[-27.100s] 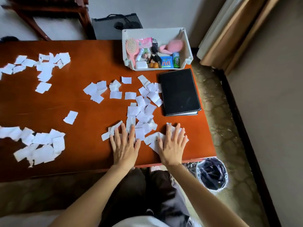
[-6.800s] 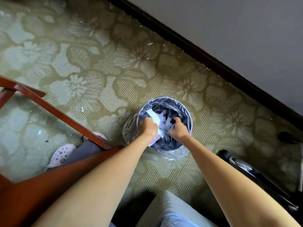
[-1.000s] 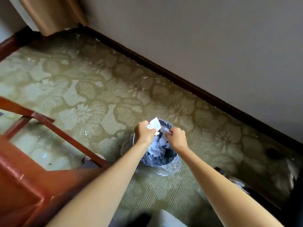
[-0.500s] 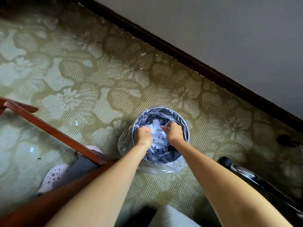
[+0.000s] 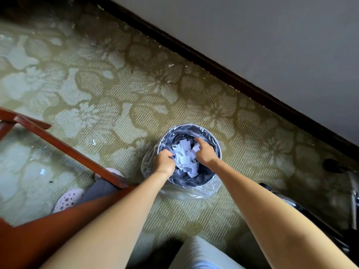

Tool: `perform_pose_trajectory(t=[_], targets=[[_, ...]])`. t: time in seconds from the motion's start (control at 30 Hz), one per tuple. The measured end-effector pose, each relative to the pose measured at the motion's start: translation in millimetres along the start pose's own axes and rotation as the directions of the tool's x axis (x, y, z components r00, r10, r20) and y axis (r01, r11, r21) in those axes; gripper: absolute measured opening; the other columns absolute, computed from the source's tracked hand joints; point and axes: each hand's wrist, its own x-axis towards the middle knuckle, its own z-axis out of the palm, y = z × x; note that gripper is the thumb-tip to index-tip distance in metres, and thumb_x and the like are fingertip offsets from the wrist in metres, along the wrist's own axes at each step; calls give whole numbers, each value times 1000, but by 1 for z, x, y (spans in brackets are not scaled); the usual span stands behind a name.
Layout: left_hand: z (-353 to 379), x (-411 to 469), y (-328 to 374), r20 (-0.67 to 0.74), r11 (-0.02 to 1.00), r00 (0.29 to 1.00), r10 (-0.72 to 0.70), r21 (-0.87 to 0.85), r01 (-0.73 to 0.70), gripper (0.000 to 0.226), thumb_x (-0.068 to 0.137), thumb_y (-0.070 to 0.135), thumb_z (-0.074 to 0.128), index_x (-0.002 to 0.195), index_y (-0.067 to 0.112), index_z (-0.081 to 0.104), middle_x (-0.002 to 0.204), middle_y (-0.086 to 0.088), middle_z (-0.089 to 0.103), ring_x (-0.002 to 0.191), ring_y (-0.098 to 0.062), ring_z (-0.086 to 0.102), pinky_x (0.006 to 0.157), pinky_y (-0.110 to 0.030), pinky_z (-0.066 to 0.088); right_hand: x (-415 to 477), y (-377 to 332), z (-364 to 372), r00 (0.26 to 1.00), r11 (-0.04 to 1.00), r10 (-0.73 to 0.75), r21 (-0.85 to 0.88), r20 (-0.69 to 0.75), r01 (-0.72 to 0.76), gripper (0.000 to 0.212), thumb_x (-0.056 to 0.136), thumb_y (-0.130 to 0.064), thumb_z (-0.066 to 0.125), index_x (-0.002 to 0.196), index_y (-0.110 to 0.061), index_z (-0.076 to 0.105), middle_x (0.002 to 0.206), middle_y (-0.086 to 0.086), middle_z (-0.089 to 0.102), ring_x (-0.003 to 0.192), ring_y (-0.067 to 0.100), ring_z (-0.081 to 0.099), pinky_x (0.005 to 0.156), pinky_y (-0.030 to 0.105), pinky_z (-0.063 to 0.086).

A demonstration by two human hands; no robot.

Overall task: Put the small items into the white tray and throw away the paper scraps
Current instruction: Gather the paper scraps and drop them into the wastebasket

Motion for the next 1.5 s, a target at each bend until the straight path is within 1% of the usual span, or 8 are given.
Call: perform_pose_trajectory(t=[0.1,0.23,0.43,0.67,1.0,1.23,1.37,1.5], targets=[[-16,-22,5,-42,993,999,32,116,-27,41,89,-10,32,116,7,58,123,-19,54,113,-34,53,95,-36,44,-18,-10,-8,1000,987,-28,-159,7,28,55,88,6,34,141,-6,30,144,20,38,128,35,43,99,37,40],[-42,-63,18,-68,957,993,94,280,-72,47,91,-10,28,130,7,47,139,-18,41,126,-35,44,106,-45,38,-52,-30,-22,993,901,-113,-424,-35,87,45,89,0,38,134,-2,37,134,23,43,121,39,47,99,43,41],[-96,-138,61,-247,909,915,319,354,-221,30,90,-9,31,108,2,52,127,-16,48,110,-27,45,97,-40,37,-128,-91,-68,878,715,-446,-660,-176,230,29,87,-1,37,112,1,52,116,21,52,107,36,54,92,41,40],[-195,-259,86,-587,868,648,485,413,-276,32,95,5,35,122,7,53,124,-14,53,111,-32,52,91,-39,43,-249,-192,-116,564,569,-763,-741,-315,356,28,88,-4,39,111,-2,56,111,18,57,99,38,56,84,38,42],[-300,-397,-63,-875,967,431,220,253,21,36,96,7,30,126,11,49,125,-16,52,118,-35,48,96,-43,41,-404,-313,7,102,168,-985,-670,-137,723,24,85,-3,45,103,1,59,106,21,58,94,42,58,76,43,45],[-324,-449,-207,-927,972,371,-54,36,231,38,95,4,37,132,11,45,131,-15,49,121,-31,48,93,-39,47,-451,-330,158,47,-70,-970,-458,239,886,38,93,-12,47,130,-4,44,145,17,34,133,34,35,104,40,37],[-332,-452,-266,-910,955,376,-172,-60,291,44,96,6,32,138,12,40,138,-14,43,127,-32,42,100,-40,41,-452,-346,205,138,-51,-916,-450,377,892,55,91,3,42,143,-6,25,154,18,17,142,32,23,113,34,26],[-356,-407,-320,-894,948,372,-250,-149,281,49,95,49,33,124,16,55,115,-20,45,106,-34,51,94,-50,48,-455,-372,229,153,-9,-907,-381,393,925,62,88,8,43,144,-5,21,155,18,17,141,33,27,113,37,31]])
